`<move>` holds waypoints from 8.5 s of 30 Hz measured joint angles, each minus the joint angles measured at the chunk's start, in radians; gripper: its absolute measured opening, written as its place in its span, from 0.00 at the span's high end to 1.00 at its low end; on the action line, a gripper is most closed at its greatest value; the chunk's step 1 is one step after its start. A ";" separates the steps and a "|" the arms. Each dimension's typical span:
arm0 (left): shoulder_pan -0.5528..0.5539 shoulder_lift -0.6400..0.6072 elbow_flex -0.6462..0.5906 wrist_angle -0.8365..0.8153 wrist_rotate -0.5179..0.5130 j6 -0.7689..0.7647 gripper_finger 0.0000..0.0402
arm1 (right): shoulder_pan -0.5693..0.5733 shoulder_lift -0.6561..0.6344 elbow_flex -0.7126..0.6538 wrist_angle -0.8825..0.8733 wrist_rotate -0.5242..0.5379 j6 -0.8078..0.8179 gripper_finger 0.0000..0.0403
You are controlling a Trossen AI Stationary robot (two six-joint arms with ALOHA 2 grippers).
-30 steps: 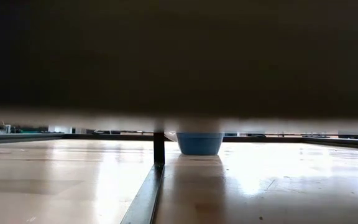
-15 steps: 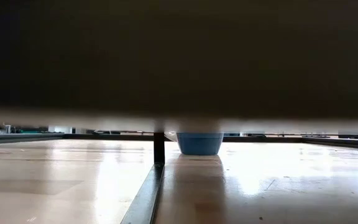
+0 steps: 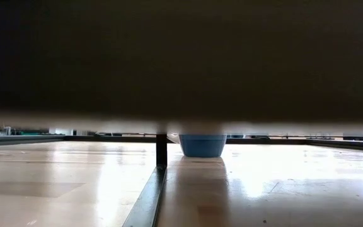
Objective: Place coffee mugs
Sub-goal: Adjust the red patterned mug on the shelf, then put the blue mug on the shelf
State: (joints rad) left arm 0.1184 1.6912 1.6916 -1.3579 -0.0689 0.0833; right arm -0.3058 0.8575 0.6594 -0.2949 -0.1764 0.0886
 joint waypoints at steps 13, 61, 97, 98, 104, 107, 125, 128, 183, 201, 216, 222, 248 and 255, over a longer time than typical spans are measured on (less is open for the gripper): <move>-0.018 -0.349 -0.654 0.441 -0.002 -0.296 0.69 | 0.273 0.304 0.387 -0.326 0.024 -0.164 0.79; -0.047 -0.378 -0.779 0.441 -0.152 -0.195 0.69 | 0.630 0.924 0.858 -0.432 0.191 0.151 0.91; -0.047 -0.376 -0.778 0.451 -0.148 -0.194 0.69 | 0.642 0.989 0.857 -0.405 0.185 0.218 1.00; -0.047 -0.376 -0.778 0.452 -0.148 -0.188 0.69 | 0.643 0.989 0.857 -0.403 0.174 0.218 1.00; -0.047 -0.376 -0.778 0.478 -0.150 -0.180 0.69 | 0.656 0.989 0.857 -0.389 0.157 0.215 1.00; -0.047 -0.376 -0.778 0.493 -0.151 -0.160 0.69 | 0.666 0.989 0.857 -0.387 0.123 0.202 1.00; -0.047 -0.376 -0.778 0.491 -0.151 -0.159 0.69 | 0.715 0.989 0.857 -0.329 0.051 0.225 1.00; -0.047 -0.376 -0.778 0.491 -0.151 -0.159 0.69 | 0.725 0.989 0.857 -0.328 0.043 0.225 1.00; -0.047 -0.377 -0.778 0.492 -0.151 -0.159 0.69 | 0.750 1.058 0.858 -0.237 0.033 0.270 1.00; -0.047 -0.377 -0.778 0.492 -0.151 -0.159 0.69 | 0.774 1.058 0.858 -0.231 -0.033 0.277 1.00; -0.047 -0.377 -0.778 0.492 -0.151 -0.157 0.69 | 0.780 1.057 0.857 -0.231 -0.108 0.274 1.00; -0.047 -0.377 -0.778 0.492 -0.151 -0.157 0.69 | 0.780 1.057 0.857 -0.233 -0.070 0.300 1.00; -0.047 -0.377 -0.778 0.492 -0.151 -0.150 0.69 | 0.589 0.884 0.858 -0.427 0.297 0.315 0.99; -0.047 -0.377 -0.778 0.486 -0.151 -0.159 0.69 | 0.428 0.884 0.858 -0.427 0.138 0.272 0.82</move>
State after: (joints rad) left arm 0.0712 1.3144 0.9138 -0.8722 -0.2199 -0.0761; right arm 0.1217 1.7416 1.5173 -0.7219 -0.0382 0.3602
